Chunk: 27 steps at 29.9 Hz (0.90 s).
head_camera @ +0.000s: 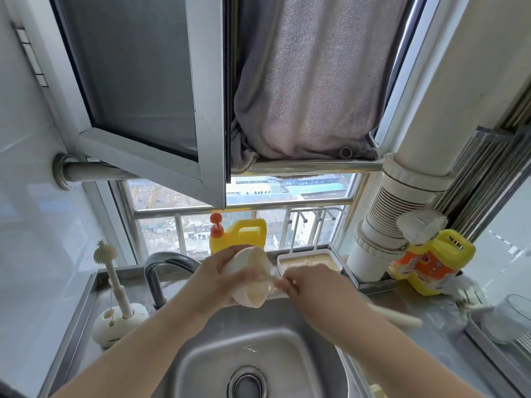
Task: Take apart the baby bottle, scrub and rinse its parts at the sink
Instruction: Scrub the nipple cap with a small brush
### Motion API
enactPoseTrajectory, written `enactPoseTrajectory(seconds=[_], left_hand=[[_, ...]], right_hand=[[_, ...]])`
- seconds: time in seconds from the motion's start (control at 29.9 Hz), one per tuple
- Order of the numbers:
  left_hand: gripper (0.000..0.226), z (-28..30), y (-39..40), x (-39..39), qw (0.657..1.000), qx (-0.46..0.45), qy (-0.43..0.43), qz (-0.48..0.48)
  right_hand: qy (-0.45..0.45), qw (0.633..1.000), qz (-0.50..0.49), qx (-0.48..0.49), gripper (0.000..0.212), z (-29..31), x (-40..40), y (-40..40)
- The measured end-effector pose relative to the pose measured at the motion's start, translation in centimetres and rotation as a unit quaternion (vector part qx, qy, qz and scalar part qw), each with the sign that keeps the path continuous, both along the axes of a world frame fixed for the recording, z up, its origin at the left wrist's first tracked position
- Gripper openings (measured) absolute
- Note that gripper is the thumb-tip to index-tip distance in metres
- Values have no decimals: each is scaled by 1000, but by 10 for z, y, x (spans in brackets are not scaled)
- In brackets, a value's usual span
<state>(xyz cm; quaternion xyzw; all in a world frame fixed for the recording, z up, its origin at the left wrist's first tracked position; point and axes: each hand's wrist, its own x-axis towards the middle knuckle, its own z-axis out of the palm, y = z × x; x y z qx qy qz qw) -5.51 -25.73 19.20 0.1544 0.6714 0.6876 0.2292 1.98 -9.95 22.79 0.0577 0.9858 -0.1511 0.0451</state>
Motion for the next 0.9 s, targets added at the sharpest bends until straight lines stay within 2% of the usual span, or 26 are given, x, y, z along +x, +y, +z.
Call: enactPoseTrajectory(seconds=[0.03, 0.07, 0.13, 0.2, 0.27, 0.4, 0.57, 0.63, 0.74, 0.9], left_hand=[[43, 0, 0, 1, 1000, -1, -17, 1], [36, -2, 1, 1, 999, 2, -33, 6], [25, -9, 3, 1, 997, 16, -72, 29], [27, -17, 6, 3, 991, 22, -119, 52], [32, -27, 11, 5, 983, 27, -168, 64], [39, -39, 26, 9, 971, 20, -228, 76], [57, -46, 36, 12, 961, 16, -277, 10], [66, -52, 28, 13, 974, -14, -222, -49], [91, -66, 20, 13, 988, -101, -60, -105], [86, -87, 26, 14, 982, -143, 83, -86]], right_hand=[[38, 997, -3, 70, 34, 2, -1, 2], [61, 993, -6, 101, 35, 1, -2, 5], [59, 994, -30, 90, 34, -6, 2, 11], [40, 996, -83, -10, 32, -11, 9, 18], [46, 978, -139, -146, 28, -20, 13, 23], [-6, 902, -162, -400, 14, -34, 15, 12], [-21, 892, -159, -422, 18, -56, 17, 7], [-23, 853, -177, -491, 20, -60, 18, 14], [-34, 791, -219, -570, 30, -66, 20, 20], [-67, 717, -273, -637, 33, -77, 23, 22]])
